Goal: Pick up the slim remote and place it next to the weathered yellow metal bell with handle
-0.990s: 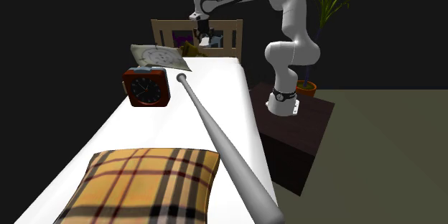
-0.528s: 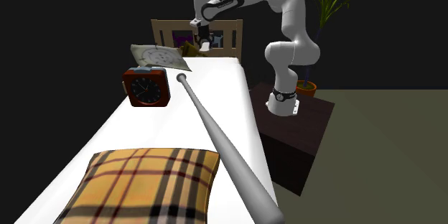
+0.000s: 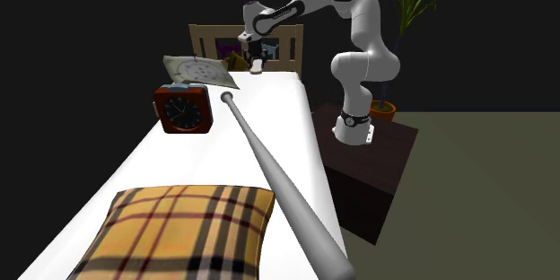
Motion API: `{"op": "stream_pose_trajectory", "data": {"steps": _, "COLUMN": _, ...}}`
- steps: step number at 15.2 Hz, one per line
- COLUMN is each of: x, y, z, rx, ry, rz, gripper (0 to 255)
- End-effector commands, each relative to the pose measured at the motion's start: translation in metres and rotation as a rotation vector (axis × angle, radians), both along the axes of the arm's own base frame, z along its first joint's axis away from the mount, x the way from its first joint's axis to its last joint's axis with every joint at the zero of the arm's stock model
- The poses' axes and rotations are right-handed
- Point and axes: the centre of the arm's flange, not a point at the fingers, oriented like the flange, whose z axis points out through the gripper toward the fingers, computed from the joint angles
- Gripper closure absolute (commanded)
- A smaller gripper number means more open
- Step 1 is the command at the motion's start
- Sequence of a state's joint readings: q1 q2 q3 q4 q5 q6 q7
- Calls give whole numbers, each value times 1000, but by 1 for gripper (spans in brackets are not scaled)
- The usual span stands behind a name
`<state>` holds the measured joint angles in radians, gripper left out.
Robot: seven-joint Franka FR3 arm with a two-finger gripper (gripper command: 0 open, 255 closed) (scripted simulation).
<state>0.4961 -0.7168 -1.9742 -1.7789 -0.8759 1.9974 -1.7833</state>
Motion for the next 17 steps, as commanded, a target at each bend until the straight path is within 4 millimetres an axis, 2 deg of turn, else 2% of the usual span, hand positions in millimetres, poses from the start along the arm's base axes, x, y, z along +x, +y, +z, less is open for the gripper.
{"op": "stream_pose_trajectory", "data": {"steps": 1, "x": 0, "y": -1, "z": -10, "rx": -1, "ry": 0, "rz": 0, "gripper": 255}}
{"op": "stream_pose_trajectory", "data": {"steps": 13, "x": 0, "y": -1, "z": -72, "rx": -1, "ry": 0, "rz": 0, "gripper": 255}}
{"op": "stream_pose_trajectory", "data": {"steps": 17, "x": 0, "y": -1, "z": -72, "rx": -1, "ry": 0, "rz": 0, "gripper": 255}}
